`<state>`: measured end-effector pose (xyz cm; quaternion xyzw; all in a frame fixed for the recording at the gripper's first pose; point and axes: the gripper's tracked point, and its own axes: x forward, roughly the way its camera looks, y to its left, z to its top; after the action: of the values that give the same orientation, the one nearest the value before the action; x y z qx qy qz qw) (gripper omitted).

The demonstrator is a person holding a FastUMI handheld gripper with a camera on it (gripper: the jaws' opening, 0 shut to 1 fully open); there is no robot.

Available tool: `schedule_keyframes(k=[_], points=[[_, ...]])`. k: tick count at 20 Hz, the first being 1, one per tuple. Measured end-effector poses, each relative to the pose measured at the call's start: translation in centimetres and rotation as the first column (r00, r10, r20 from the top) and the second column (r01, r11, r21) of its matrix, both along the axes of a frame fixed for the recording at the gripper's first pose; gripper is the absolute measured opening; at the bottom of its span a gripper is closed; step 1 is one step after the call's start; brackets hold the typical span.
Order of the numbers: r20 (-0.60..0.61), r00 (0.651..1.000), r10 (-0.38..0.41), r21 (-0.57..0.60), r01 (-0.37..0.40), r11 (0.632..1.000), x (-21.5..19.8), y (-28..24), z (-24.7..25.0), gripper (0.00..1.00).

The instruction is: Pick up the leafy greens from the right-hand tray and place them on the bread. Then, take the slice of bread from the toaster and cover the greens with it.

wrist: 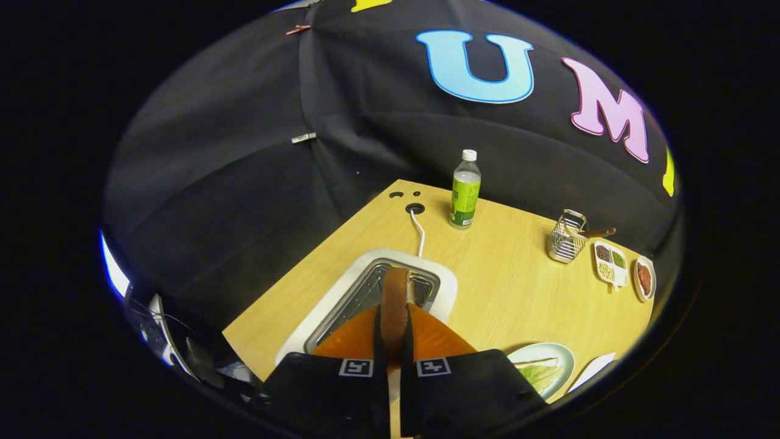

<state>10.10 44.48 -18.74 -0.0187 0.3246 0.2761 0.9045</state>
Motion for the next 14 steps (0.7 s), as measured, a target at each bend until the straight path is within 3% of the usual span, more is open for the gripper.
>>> schedule_keyframes(k=[7, 14], points=[[0.044, 0.998, -0.035, 0.104, 0.03, 0.994, 0.5, -2.7, 6.4, 0.11], [0.082, 0.988, -0.133, 0.136, 0.121, 0.983, 1.7, -10.6, 8.9, 0.11]])
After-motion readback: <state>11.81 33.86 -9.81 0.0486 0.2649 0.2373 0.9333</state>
